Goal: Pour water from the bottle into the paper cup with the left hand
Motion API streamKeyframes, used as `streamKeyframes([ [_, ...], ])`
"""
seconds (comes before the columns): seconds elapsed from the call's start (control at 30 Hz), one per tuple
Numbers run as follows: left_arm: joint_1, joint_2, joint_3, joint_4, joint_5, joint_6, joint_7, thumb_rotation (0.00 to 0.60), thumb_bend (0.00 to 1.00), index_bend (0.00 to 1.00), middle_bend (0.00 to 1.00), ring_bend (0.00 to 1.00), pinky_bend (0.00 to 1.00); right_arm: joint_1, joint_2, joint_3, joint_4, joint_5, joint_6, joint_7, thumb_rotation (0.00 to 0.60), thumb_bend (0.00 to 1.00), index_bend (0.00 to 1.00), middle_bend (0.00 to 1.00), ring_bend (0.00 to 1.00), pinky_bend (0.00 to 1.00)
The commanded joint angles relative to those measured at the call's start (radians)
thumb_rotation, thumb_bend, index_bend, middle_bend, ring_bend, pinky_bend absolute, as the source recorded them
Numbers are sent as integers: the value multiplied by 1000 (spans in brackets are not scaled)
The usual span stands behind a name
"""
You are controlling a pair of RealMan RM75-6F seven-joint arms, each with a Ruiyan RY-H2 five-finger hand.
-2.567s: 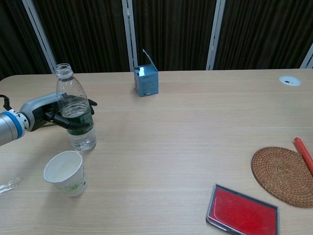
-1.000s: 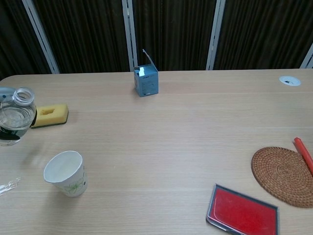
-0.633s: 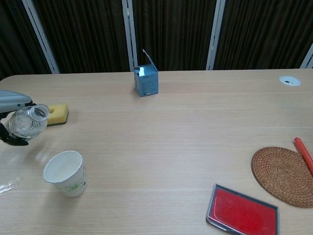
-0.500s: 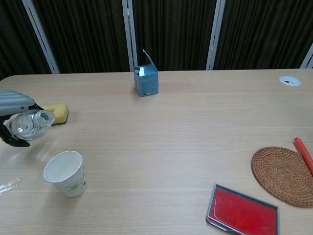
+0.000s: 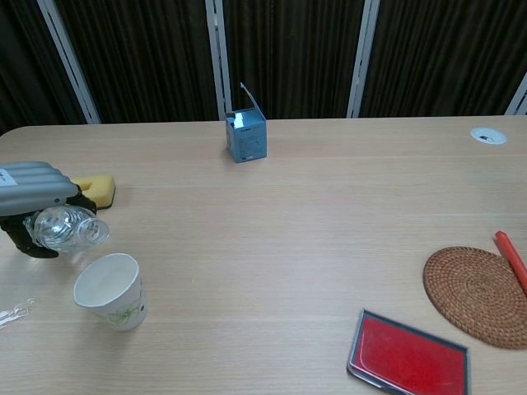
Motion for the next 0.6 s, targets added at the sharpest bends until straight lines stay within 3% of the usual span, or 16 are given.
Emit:
streamKeyframes([
  [0.03, -2, -1, -1, 3, 3, 11, 26, 600, 471, 672, 498, 366, 405, 0, 0, 0, 1, 1, -1, 0, 600, 0, 0, 0, 0, 0],
  [0.6, 11, -24, 31, 107, 75, 119, 162, 600, 478, 678, 504, 370, 407, 3, -5, 3, 3, 12, -4, -11, 600, 0, 0, 0, 0, 0],
])
